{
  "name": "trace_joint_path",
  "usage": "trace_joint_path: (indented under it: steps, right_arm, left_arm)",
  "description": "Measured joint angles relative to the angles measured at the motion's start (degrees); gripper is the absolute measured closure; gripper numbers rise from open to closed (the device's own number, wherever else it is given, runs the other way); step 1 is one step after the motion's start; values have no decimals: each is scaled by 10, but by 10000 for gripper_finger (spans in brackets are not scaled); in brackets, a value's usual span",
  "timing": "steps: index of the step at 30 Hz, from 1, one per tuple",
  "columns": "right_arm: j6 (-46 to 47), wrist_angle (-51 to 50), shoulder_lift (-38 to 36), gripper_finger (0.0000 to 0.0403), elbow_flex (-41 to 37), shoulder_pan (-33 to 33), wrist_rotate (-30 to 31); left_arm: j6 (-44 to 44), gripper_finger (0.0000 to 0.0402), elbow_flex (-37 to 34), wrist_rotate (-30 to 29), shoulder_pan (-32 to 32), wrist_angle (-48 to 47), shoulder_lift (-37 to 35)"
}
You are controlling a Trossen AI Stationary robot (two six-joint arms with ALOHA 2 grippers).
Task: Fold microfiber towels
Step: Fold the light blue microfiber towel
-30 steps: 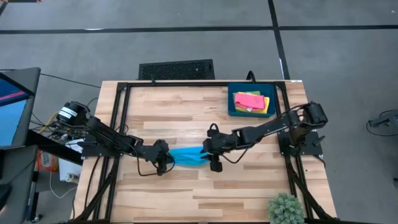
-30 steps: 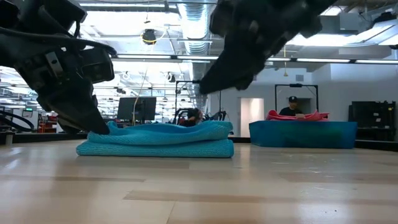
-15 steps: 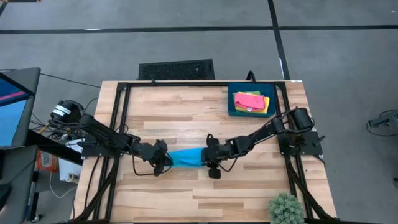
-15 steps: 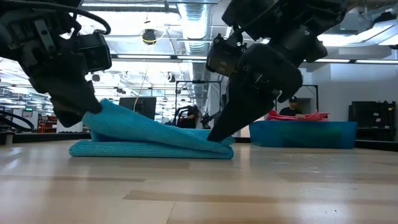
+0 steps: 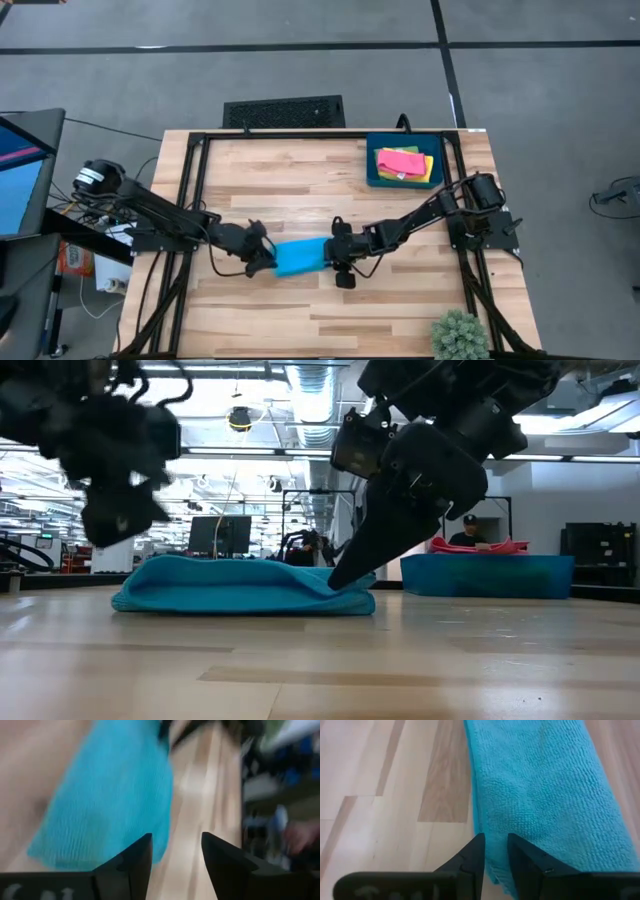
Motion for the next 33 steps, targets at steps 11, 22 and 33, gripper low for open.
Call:
trace_joint_path:
  steps: [11,22,33]
  right_arm:
    - [-9,13,-29,295,0,-5,0]
    - [-4,13,-29,295,0,-5,-1]
    - [6,13,-29,295,0,-5,-2]
  left_arm:
    - [5,237,1,-82,-95,-2,-28]
    - [171,237,92,-111,-132,-107,86]
    - [163,237,223,-198,-137,-311,186]
